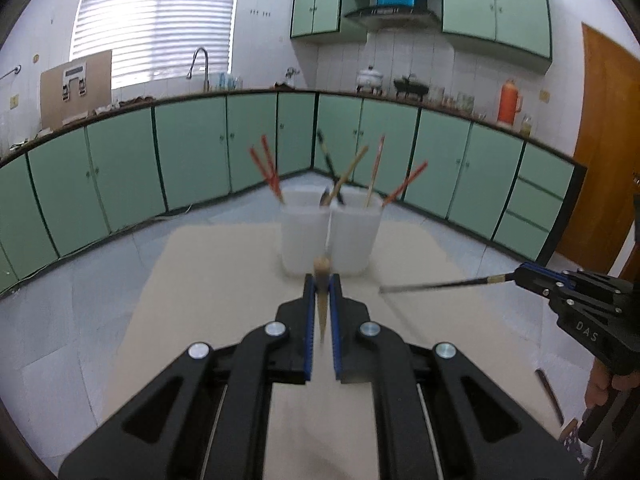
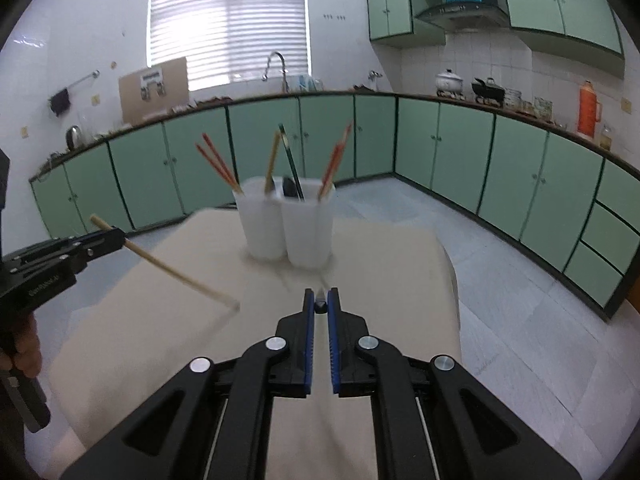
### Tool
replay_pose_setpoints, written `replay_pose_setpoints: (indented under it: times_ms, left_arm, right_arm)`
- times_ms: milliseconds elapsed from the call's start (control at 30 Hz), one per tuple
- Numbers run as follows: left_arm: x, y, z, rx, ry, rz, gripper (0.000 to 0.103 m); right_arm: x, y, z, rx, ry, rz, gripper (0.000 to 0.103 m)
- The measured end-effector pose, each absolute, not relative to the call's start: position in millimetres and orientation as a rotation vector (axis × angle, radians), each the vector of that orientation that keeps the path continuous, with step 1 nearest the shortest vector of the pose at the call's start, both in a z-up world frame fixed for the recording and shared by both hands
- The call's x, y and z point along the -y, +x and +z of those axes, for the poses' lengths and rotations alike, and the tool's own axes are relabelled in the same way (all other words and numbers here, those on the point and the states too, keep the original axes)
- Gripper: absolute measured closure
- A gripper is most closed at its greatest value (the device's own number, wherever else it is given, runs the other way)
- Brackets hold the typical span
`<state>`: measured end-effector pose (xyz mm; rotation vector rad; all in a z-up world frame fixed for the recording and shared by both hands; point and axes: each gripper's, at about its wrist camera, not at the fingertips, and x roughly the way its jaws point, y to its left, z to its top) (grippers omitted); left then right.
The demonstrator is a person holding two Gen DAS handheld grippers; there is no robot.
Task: Organize utensils
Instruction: 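Lift both chopsticks, carry them to the white holder and lower them in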
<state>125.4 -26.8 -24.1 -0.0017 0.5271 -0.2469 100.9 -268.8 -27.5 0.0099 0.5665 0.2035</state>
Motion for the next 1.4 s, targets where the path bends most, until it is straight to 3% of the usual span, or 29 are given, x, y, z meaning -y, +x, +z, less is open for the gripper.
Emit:
replay_pose_setpoints:
  times_ms: [600,1067,1400]
  left_arm:
    - [48,146,54,-0.388,0.040,-0.302,0.097]
    - [71,219,141,-0.191,0.037,-0.252,0.097]
    - [87,302,107,-0.257,0.027,-0.213,0.097]
  right_arm:
    - [262,140,60,-0.567,-0.045,0.406,0.097]
    - [261,211,165,-0.401,0.001,0.415,0.097]
    - [243,296,133,-0.402,-0.021,0.341,0.097]
